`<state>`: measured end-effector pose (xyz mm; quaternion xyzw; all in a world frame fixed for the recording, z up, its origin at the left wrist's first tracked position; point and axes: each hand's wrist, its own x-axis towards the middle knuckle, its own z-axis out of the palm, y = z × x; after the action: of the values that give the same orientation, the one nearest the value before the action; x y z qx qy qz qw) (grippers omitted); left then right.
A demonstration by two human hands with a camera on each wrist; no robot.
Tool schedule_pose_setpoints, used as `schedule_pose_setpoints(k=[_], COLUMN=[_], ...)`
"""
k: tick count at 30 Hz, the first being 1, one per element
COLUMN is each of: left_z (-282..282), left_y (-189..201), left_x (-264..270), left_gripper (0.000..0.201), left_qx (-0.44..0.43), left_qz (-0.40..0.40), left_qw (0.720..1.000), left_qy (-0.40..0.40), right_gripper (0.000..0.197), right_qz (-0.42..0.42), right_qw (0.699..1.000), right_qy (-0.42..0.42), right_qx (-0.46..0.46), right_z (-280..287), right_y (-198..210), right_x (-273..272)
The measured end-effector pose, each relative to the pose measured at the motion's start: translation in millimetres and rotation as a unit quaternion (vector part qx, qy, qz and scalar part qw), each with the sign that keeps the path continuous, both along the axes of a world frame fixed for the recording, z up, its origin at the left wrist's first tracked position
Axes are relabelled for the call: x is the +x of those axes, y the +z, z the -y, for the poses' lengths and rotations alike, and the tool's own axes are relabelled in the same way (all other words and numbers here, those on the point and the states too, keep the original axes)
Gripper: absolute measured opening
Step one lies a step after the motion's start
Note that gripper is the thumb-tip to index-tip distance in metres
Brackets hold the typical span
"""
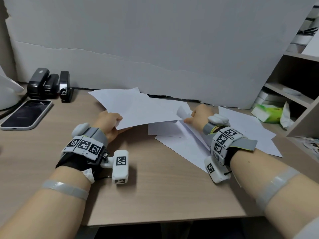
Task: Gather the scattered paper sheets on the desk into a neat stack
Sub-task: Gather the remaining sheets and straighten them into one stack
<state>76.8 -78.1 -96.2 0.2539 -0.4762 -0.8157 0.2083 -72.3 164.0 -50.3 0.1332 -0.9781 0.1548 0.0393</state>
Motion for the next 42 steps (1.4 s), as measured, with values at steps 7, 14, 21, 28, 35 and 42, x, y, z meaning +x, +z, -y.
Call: schedule_pose_setpoints(k=[7,14,21,28,35,42], left_z=[-8.7,-12.1,-14.0,-8.1,-3.0,-5.1], left_y=[8.9,16.2,7.7,4.0,-3.2,-1.4], left_x=[3.9,7.1,0.5,0.3,-3.7,-0.2], left_gripper=[0.019,0.017,0.017,0.014,0.044,0.023], left_qx=[-0.04,-0.118,-0.218,-0.085,0.048,-0.098], left_qz=[0.014,0.022,0.102,0.118,0.077,0.148], left_qw=[0.999,0.993,0.969,0.985,0.99,0.978], left_qy=[-0.002,-0.002,-0.05,-0.088,-0.108,-0.113], right_gripper=[0.057,0.05,0.031,0.02,0.022,0.042], right_qz=[-0.029,-0.114,-0.165,-0.137,-0.123,0.064], right_qw=[0.994,0.962,0.941,0.912,0.927,0.929], right_qy=[0.002,0.048,0.243,0.381,0.353,0.322], right_qx=[-0.102,-0.245,-0.17,-0.067,-0.003,-0.17], right_z=[-6.7,4.1,65.3,112.2,111.0,96.7], right_y=[23.1,48.3,44.0,4.7,-10.7,1.9], right_x=[-1.5,13.5,45.4,69.6,76.1,76.8])
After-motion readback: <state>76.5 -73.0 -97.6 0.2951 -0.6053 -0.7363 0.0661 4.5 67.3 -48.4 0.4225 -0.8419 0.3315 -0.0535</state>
